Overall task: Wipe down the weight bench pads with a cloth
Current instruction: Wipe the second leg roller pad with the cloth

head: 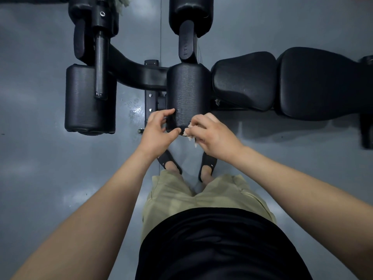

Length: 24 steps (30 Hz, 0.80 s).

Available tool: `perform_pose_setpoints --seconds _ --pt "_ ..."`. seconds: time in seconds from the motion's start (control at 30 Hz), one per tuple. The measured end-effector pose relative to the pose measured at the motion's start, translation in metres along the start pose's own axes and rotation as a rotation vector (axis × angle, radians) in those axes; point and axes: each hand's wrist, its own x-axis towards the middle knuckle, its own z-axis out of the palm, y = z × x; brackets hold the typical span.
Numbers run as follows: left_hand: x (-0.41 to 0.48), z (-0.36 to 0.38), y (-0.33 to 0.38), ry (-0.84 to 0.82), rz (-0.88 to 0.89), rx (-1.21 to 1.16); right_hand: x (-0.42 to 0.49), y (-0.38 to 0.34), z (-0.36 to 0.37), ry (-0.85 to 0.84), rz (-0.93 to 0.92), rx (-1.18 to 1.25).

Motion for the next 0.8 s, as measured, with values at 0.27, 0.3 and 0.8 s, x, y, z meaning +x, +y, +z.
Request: perform_pose_setpoints --seconds 0.27,0.3,0.8 --pt "-0.002 -0.001 0.005 0.005 0.003 0.011 -0.023 0.021 -0.008 -0.047 0.128 0.021" --pt "-0.002 -0.001 0.006 0.006 0.004 0.013 -0.021 0.024 -0.012 -0.023 0.174 0.039" --pt "0.0 0.0 0.014 -0.005 0.13 0.219 0.031 0.024 -0.024 0.185 0.284 0.199"
